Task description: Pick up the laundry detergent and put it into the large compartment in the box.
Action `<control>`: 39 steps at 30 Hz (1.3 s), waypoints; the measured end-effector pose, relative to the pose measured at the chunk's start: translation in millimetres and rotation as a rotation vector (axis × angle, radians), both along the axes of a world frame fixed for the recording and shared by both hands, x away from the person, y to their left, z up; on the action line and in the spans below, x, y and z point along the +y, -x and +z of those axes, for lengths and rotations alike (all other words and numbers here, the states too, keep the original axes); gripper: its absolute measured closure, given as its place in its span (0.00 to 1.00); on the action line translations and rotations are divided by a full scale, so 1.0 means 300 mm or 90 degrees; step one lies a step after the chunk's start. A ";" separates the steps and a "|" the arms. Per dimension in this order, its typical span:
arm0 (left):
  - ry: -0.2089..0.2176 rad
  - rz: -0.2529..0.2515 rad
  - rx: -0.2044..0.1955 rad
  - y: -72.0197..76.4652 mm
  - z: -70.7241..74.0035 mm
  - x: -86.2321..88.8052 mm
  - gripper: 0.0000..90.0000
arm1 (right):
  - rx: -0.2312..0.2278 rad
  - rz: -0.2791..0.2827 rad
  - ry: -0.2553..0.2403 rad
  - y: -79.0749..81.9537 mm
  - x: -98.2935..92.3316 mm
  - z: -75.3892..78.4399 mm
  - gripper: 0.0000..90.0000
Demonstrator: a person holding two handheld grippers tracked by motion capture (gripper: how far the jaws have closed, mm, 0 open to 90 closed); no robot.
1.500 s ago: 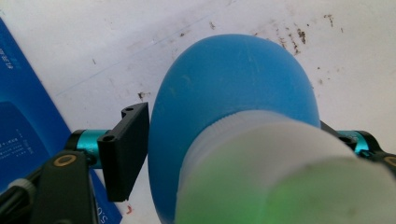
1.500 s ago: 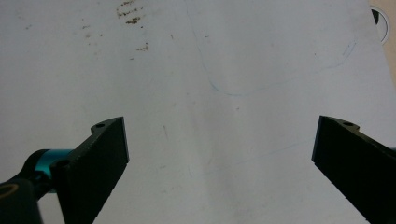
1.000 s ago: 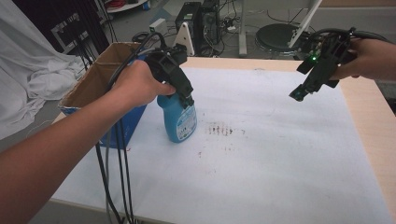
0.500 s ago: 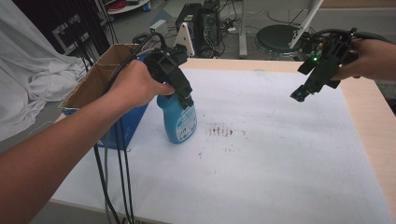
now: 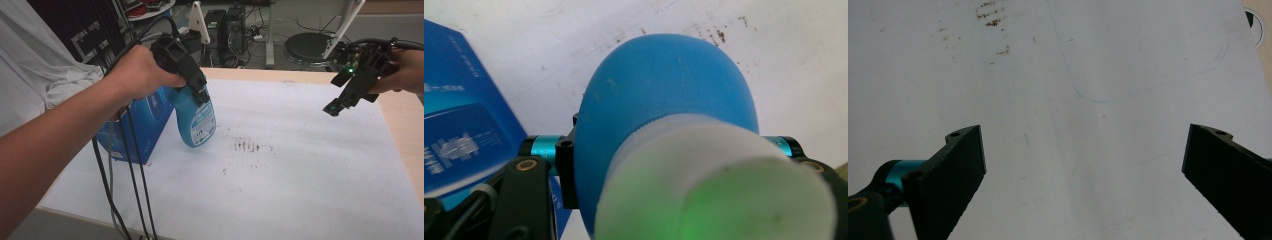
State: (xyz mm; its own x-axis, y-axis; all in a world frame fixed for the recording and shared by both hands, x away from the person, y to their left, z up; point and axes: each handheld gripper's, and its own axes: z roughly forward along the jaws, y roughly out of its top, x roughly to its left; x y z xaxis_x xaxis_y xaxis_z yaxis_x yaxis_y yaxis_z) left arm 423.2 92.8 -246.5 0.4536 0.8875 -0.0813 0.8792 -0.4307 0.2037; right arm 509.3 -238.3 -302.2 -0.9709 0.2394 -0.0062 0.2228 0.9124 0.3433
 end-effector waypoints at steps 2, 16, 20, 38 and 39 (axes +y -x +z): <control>-0.001 -0.003 -0.005 0.007 0.038 0.014 0.43 | -0.002 0.001 -0.002 0.000 0.000 0.000 0.03; -0.005 -0.001 -0.047 0.060 0.306 0.166 0.43 | -0.001 -0.003 0.005 0.004 -0.002 0.012 0.03; -0.002 -0.003 -0.060 0.073 0.381 0.219 0.43 | -0.002 -0.003 0.008 0.004 0.001 0.012 0.03; -0.005 -0.129 -0.073 0.099 0.530 0.379 0.43 | -0.007 -0.014 0.006 0.007 -0.008 0.029 0.03; -0.004 -0.129 -0.073 0.098 0.532 0.386 0.43 | -0.007 -0.014 0.005 0.007 -0.008 0.029 0.03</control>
